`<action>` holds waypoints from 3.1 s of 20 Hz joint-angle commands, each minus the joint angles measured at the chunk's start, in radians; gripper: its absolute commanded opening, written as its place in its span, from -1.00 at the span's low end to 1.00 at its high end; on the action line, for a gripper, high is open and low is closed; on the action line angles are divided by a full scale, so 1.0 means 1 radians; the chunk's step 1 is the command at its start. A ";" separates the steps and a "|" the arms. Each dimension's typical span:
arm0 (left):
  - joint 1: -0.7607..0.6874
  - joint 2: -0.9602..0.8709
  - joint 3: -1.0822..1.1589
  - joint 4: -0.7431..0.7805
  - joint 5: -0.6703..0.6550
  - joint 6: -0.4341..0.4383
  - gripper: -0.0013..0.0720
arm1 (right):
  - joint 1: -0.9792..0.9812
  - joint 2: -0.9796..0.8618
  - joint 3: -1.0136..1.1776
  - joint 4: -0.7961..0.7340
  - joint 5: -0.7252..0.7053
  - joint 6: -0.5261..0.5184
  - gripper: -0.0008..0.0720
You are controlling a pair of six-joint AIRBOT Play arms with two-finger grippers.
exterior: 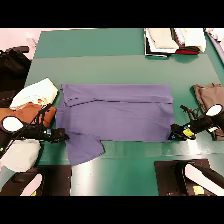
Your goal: Fold the shirts.
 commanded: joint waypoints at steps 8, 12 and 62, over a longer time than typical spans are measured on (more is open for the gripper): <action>0.000 0.359 0.053 0.112 -0.410 -0.130 -0.91 | 0.037 0.372 0.173 -0.216 0.232 0.011 -0.91; 0.000 0.210 0.177 0.113 -0.260 -0.061 -0.91 | 0.039 0.295 0.304 -0.203 0.196 0.012 -0.91; -0.605 -1.058 1.011 -0.042 0.429 -0.198 -0.91 | 0.376 -0.230 1.131 0.346 0.102 -0.011 -0.91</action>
